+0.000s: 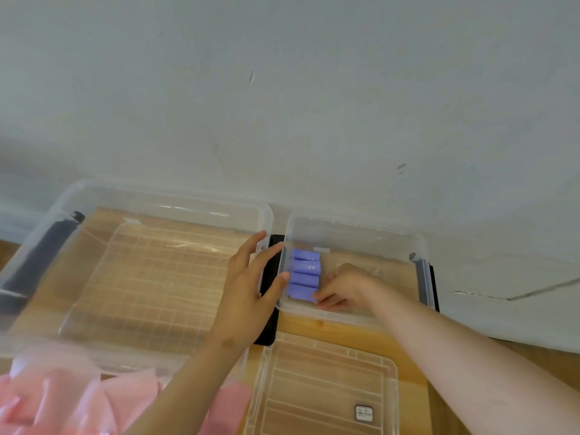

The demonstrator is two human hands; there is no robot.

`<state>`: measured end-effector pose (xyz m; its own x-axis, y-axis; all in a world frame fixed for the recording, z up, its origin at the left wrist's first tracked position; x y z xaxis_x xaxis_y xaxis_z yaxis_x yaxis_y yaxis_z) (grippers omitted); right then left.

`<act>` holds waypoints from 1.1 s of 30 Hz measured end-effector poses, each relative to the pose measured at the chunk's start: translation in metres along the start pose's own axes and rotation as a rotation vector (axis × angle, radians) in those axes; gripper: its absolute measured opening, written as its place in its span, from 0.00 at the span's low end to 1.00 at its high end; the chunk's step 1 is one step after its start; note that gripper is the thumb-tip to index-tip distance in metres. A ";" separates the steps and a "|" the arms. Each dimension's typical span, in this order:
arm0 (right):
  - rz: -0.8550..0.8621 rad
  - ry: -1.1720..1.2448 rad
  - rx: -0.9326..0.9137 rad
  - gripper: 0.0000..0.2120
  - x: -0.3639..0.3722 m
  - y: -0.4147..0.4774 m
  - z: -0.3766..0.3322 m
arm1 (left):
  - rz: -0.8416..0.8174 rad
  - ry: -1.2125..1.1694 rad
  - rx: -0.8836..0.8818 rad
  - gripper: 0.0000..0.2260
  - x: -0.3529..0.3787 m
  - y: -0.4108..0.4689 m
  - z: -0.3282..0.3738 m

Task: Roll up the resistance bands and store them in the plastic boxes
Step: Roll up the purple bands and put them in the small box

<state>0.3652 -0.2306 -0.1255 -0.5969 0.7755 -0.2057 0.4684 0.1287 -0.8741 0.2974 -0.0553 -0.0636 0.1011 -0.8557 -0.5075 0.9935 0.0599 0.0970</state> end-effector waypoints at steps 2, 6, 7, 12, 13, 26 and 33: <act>0.006 0.007 0.002 0.09 0.002 0.002 0.000 | 0.000 -0.005 0.000 0.21 0.000 0.000 0.001; 0.018 -0.001 0.017 0.09 0.003 0.004 -0.001 | -0.002 -0.013 -0.002 0.19 0.000 0.001 -0.001; 0.020 -0.013 0.018 0.09 0.003 0.004 -0.001 | -0.001 -0.011 -0.002 0.18 0.000 0.001 -0.002; 0.057 -0.124 -0.009 0.08 0.005 0.009 0.000 | 0.003 -0.009 -0.005 0.18 0.001 0.000 -0.004; 0.063 -0.132 -0.021 0.08 0.005 0.010 -0.001 | 0.002 -0.010 -0.005 0.18 0.001 0.000 -0.004; 0.088 -0.184 -0.061 0.11 -0.001 0.009 -0.001 | 0.001 -0.010 -0.007 0.18 0.001 0.001 -0.003; 0.163 -0.070 -0.100 0.12 -0.010 0.004 -0.005 | -0.007 -0.014 -0.014 0.20 0.000 0.000 -0.002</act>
<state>0.3761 -0.2347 -0.1252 -0.5506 0.7464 -0.3740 0.6226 0.0687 -0.7795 0.2979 -0.0548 -0.0651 0.0938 -0.8635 -0.4956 0.9948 0.0612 0.0817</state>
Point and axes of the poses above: each hand's wrist, its own y-axis towards the middle knuckle, its own x-axis out of the palm, z = x × y, the point moved 4 cm from there along y, towards the middle knuckle, and after that the axes turned 2 degrees about x, right-handed, at the moved point
